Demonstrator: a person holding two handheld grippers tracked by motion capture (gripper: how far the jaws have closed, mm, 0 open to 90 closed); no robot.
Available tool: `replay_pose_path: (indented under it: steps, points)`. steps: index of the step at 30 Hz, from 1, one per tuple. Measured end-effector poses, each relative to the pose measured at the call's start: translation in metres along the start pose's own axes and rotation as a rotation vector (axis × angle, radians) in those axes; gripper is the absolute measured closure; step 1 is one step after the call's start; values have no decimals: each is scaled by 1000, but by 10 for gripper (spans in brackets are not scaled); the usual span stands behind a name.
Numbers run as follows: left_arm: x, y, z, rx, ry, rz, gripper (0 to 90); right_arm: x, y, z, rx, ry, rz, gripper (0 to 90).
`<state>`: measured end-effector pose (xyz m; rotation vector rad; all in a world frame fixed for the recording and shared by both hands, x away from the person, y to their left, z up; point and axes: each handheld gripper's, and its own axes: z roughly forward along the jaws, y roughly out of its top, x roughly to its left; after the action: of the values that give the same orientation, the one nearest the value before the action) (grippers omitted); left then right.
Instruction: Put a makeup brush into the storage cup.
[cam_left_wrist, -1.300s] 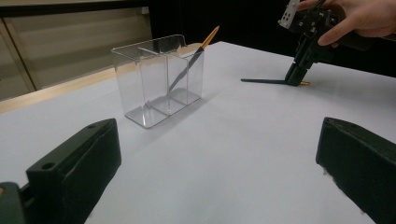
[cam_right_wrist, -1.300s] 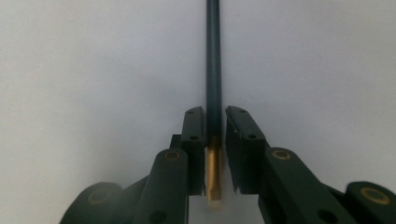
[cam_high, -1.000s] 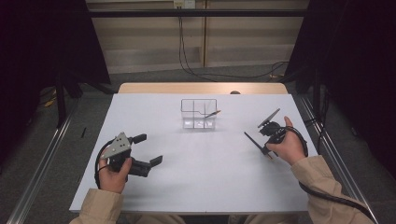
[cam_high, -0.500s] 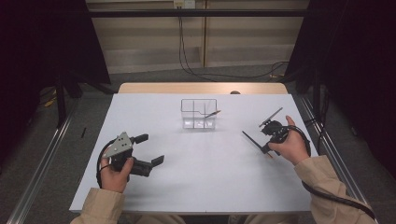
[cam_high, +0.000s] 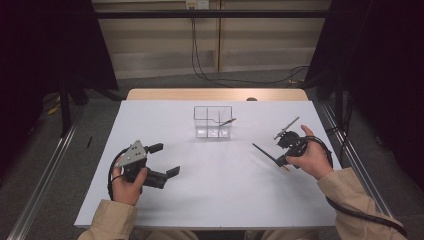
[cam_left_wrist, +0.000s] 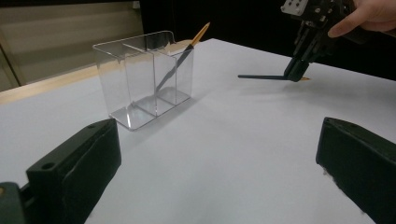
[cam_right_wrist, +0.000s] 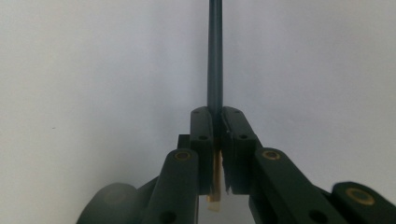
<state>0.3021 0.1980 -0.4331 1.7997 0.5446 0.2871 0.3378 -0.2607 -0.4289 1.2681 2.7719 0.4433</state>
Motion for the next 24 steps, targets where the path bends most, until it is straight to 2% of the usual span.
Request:
replay_pose_path:
  steps: [18, 21, 24]
  points:
    - [-3, 5, 14, 18, -38, 4, 0, 25, 7, -3, -14, 61, -137, 834]
    - [-2, 5, 15, -2, -47, -26, 0, 30, 9, -2, -13, 63, -170, 834]
    - [-2, 5, 16, 2, -48, -25, 0, 35, 11, -2, -14, 75, -200, 834]
